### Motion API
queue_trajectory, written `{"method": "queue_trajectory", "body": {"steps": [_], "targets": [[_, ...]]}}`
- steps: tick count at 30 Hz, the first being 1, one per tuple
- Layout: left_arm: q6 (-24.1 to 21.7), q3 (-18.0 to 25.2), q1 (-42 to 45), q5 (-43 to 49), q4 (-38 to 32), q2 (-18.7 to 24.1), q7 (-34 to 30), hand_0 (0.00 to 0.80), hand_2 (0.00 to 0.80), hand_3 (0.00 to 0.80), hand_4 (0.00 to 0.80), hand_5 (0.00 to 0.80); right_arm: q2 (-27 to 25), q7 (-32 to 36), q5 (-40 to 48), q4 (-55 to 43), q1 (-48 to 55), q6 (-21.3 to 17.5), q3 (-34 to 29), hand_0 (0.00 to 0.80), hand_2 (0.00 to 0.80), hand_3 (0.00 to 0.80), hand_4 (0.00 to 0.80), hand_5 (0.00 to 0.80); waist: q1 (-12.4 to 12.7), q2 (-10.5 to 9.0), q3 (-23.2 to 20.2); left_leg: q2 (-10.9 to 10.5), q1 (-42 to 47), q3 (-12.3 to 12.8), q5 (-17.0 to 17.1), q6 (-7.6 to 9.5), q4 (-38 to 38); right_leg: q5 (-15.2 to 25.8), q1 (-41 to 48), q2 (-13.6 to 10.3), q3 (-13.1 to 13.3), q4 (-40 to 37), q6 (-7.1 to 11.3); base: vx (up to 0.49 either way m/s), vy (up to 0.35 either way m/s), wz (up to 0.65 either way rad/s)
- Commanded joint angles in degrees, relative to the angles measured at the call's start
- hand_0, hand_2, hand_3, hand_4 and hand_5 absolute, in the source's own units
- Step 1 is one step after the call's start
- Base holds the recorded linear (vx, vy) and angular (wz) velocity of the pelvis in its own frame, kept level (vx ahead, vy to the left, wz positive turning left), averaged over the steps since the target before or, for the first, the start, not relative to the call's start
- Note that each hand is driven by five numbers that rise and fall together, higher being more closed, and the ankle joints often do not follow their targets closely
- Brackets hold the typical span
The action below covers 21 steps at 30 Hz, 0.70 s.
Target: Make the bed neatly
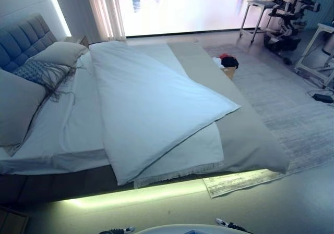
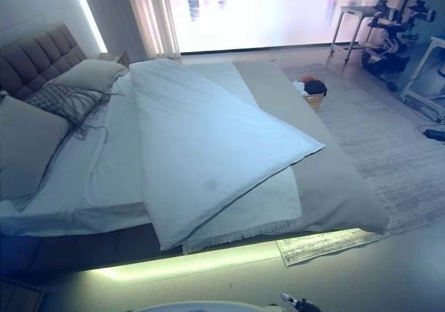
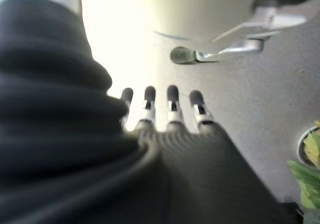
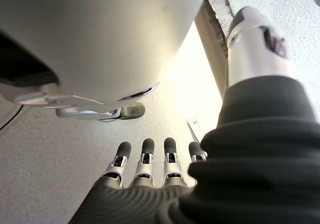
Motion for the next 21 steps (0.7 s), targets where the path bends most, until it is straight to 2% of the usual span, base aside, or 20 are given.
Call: {"method": "queue_trajectory", "body": {"steps": [1, 2, 3, 4, 6, 7, 9, 12, 15, 17, 19, 21], "targets": [[-2.11, 1.57, -5.31, -3.15, 3.09, -1.32, 2.42, 0.0, 0.0, 0.0, 0.0, 0.0, 1.35, 1.63, -1.19, 2.54, -7.24, 1.28, 0.69, 0.0, 0.0, 0.0, 0.0, 0.0, 0.6, -2.82, 7.2, -4.37, -7.51, 0.1, 0.07, 3.58, 15.21, -5.59, 2.48, 2.68, -0.61, 5.94, -3.49, -0.053, -0.076, 0.0], [-2.64, 1.91, -5.36, -3.91, 3.03, -1.44, 2.57, 0.0, 0.0, 0.0, 0.0, 0.0, 1.11, 1.54, -1.43, 2.19, -7.36, 1.78, 0.95, 0.0, 0.0, 0.0, 0.0, 0.0, 0.91, -2.86, 8.15, -4.09, -10.44, -0.43, 1.98, 2.83, 19.39, -5.72, 2.34, 2.95, -1.03, 6.45, -4.04, -0.051, -0.066, 0.05], [-3.18, 2.47, -5.38, -4.45, 2.87, -1.62, 2.5, 0.0, 0.0, 0.0, 0.0, 0.0, 0.57, 1.22, -1.18, 1.83, -7.63, 2.34, 1.17, 0.0, 0.0, 0.0, 0.0, 0.0, 1.36, -2.7, 9.48, -3.1, -14.37, -0.72, 6.18, 1.66, 24.3, -6.02, 2.45, 3.38, -1.01, 7.16, -4.89, -0.018, 0.008, 0.05], [-3.46, 2.85, -5.33, -4.83, 2.69, -1.74, 2.23, 0.0, 0.0, 0.0, 0.0, 0.0, 0.03, 0.88, -1.24, 1.73, -7.73, 2.53, 1.12, 0.0, 0.0, 0.0, 0.0, 0.0, 1.61, -2.08, 10.51, -1.82, -17.36, -0.71, 9.87, 0.48, 26.03, -6.5, 2.86, 3.91, -0.62, 7.67, -5.36, 0.044, 0.078, 0.06], [-3.26, 3.56, -5.22, -7.18, 2.66, -1.98, 2.3, 0.0, 0.0, 0.0, 0.0, 0.0, -0.97, 0.04, -1.63, 2.26, -7.99, 2.88, 0.3, 0.0, 0.0, 0.0, 0.0, 0.0, 2.18, -0.17, 11.78, -0.08, -19.23, 1.04, 13.52, -0.61, 18.46, -7.86, 4.79, 4.88, 0.75, 7.79, -4.9, 0.21, 0.206, 0.09], [-3.23, 3.79, -5.04, -7.97, 2.69, -2.01, 2.55, 0.0, 0.0, 0.0, 0.0, 0.0, -1.2, 0.03, -1.94, 2.53, -7.94, 2.84, -0.07, 0.0, 0.0, 0.0, 0.0, 0.0, 2.42, 0.27, 12.06, 0.34, -19.07, 1.6, 14.58, -0.84, 15.41, -8.35, 5.6, 5.07, 1.21, 7.6, -4.64, 0.326, 0.24, -0.21], [-3.31, 4.24, -4.59, -8.64, 3.09, -1.68, 2.8, 0.0, 0.0, 0.0, 0.0, 0.0, -1.58, 0.06, -1.55, 3.24, -7.9, 2.79, -0.33, 0.0, 0.0, 0.0, 0.0, 0.0, 3.83, 0.95, 12.13, 2.37, -20.23, 1.88, 18.38, -1.58, 4.42, -9.59, 8.7, 5.32, 2.62, 6.4, -4.02, 0.367, 0.189, -0.6], [-2.88, 5.43, -3.94, -8.37, 3.84, -1.49, 3.92, 0.0, 0.0, 0.0, 0.0, 0.0, -1.73, 0.36, -0.36, 3.68, -7.1, 2.41, -1.18, 0.0, 0.0, 0.0, 0.0, 0.0, 4.97, 0.26, 11.61, 3.28, -22.98, 1.5, 17.8, -1.61, 0.16, -11.72, 12.34, 4.54, 4.32, 5.76, -3.76, 0.392, 0.184, -0.57], [-3.16, 6.85, -2.89, -7.8, 4.34, -1.4, 4.03, 0.0, 0.0, 0.0, 0.0, 0.0, -1.29, 0.31, 0.15, 4.35, -5.83, 1.36, -2.81, 0.0, 0.0, 0.0, 0.0, 0.0, 4.42, -0.15, 10.05, 2.89, -20.45, 4.03, 14.47, -0.31, 1.02, -13.22, 14.66, 2.64, 4.78, 5.82, -2.46, 0.356, 0.255, 0.56], [-3.86, 6.86, -2.56, -7.54, 4.42, -1.05, 3.81, 0.0, 0.0, 0.0, 0.0, 0.0, -0.94, 1.14, -0.27, 4.43, -5.16, 0.99, -3.58, 0.0, 0.0, 0.0, 0.0, 0.0, 4.51, -0.35, 9.4, 2.48, -19.46, 4.1, 13.62, 0.32, 4.35, -13.02, 15.48, 0.5, 3.87, 6.22, -1.46, 0.356, 0.253, 0.17], [-3.92, 6.63, -3.22, -6.37, 4.2, -0.47, 3.5, 0.0, 0.0, 0.0, 0.0, 0.0, -0.33, 1.53, -1.96, 4.2, -4.58, 0.29, -4.21, 0.0, 0.0, 0.0, 0.0, 0.0, 4.88, -0.9, 8.8, 1.91, -22.1, 5.56, 11.37, 1.19, 11.32, -13.12, 16.26, -1.95, 2.3, 7.46, -0.54, 0.293, 0.228, -0.01], [-3.86, 6.24, -4.14, -5.84, 3.71, 0.11, 3.36, 0.0, 0.0, 0.0, 0.0, 0.0, 0.12, 1.6, -0.71, 3.52, -4.78, -0.14, -4.06, 0.0, 0.0, 0.0, 0.0, 0.0, 5.21, -1.33, 8.38, 1.8, -24.36, 6.45, 10.21, 1.77, 15.17, -13.21, 16.46, -3.39, 1.71, 8.38, 0.44, 0.249, 0.226, -0.09]]}}
